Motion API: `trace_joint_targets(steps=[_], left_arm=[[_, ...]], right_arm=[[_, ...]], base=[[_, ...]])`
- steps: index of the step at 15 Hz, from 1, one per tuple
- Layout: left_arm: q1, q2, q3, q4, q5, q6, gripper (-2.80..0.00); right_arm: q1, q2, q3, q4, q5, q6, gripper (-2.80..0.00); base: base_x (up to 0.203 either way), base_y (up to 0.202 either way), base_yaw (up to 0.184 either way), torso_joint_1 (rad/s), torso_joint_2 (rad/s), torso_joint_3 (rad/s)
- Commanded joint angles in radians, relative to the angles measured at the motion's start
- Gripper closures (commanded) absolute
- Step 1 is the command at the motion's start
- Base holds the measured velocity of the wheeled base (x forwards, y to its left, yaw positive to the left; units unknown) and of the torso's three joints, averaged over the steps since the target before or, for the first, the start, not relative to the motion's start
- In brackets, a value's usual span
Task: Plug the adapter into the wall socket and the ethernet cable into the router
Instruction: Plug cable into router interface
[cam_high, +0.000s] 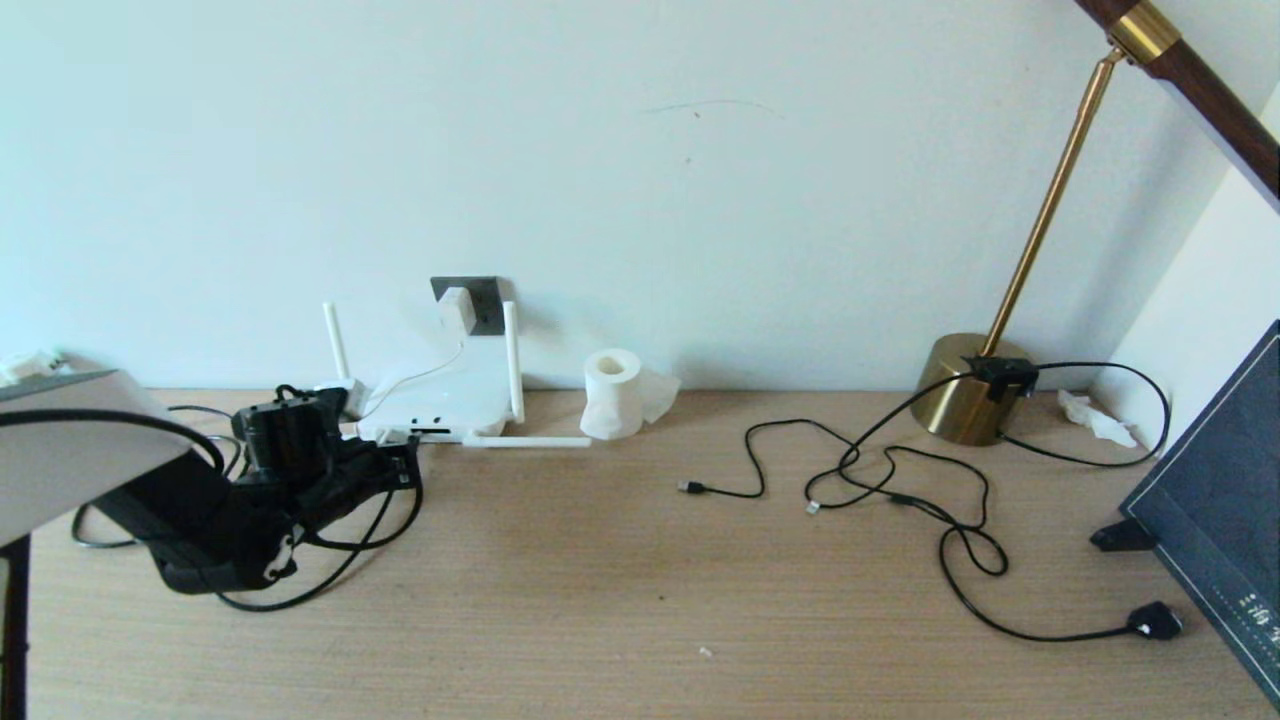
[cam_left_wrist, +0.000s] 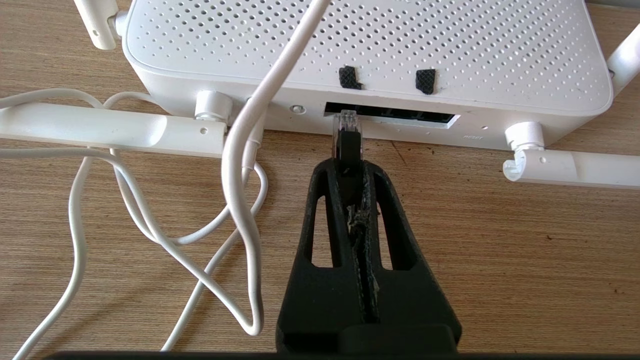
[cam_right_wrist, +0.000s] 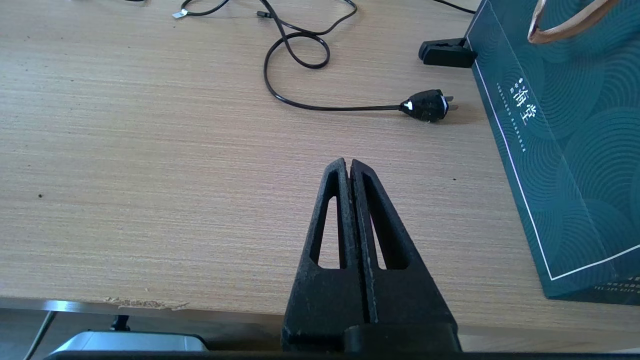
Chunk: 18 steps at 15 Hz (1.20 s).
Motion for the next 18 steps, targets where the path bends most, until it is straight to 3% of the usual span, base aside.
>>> trace_joint_targets(steps=[1, 18], left_arm=[[0.000, -0.005, 0.004, -0.005, -0.001, 0.000, 0.00], [0.001, -0.008, 0.002, -0.004, -0.001, 0.000, 0.00]], right_arm=[[0.000, 0.002, 0.000, 0.001, 0.000, 0.000, 0.00], [0.000, 0.002, 0.000, 0.001, 0.000, 0.000, 0.00]], base=[[0.000, 0.000, 0.000, 0.000, 0.00, 0.000], [0.000, 0.000, 0.000, 0.000, 0.00, 0.000]])
